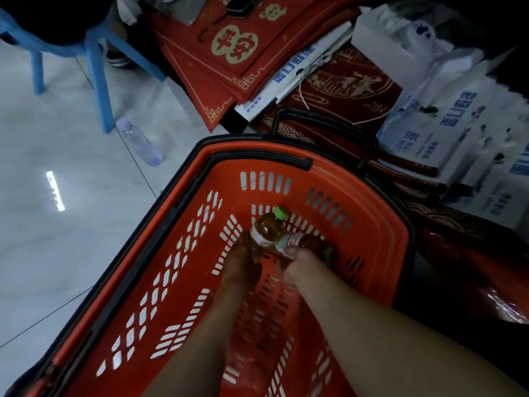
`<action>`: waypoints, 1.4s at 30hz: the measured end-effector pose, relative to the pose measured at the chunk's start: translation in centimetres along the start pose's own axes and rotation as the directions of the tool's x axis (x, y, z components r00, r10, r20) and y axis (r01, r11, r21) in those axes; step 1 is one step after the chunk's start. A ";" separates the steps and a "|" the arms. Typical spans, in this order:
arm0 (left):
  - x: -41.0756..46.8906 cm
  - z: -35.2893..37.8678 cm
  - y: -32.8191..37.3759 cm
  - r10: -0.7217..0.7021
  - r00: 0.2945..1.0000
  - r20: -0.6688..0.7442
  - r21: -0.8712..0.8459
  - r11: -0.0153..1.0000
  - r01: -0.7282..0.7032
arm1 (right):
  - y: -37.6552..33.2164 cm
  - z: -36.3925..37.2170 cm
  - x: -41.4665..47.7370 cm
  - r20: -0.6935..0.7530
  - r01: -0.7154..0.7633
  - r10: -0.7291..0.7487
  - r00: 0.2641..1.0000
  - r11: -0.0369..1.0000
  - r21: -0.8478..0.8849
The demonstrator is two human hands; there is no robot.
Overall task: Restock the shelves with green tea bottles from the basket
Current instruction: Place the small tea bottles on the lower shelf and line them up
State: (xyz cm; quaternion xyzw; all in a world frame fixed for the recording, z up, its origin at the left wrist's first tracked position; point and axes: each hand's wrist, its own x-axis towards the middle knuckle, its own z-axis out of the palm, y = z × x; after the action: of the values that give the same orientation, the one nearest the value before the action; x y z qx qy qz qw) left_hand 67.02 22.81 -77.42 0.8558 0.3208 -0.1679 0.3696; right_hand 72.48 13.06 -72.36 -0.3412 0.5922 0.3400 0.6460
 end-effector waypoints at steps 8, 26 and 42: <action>1.8 -1.0 0.3 0.035 0.999 -0.024 0.075 0.997 -0.033 | 0.4 0.3 1.9 0.174 0.138 -0.100 0.980 0.966 -0.221; -8.6 -9.3 1.0 0.205 0.979 -0.022 -0.406 0.893 -0.196 | -1.4 -4.3 -7.1 0.640 0.659 -0.205 0.741 0.405 -0.633; -20.8 -14.6 18.7 0.580 0.787 -0.209 -0.667 0.505 -0.548 | -11.0 -11.9 -26.4 0.910 0.969 -0.377 0.171 0.233 -0.086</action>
State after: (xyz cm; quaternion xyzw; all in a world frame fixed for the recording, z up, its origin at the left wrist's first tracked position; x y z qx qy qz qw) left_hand 64.96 15.02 -46.94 0.7037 0.0552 0.0776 0.7041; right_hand 73.62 -3.82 -46.35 -0.6240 -0.1582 0.2599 0.7198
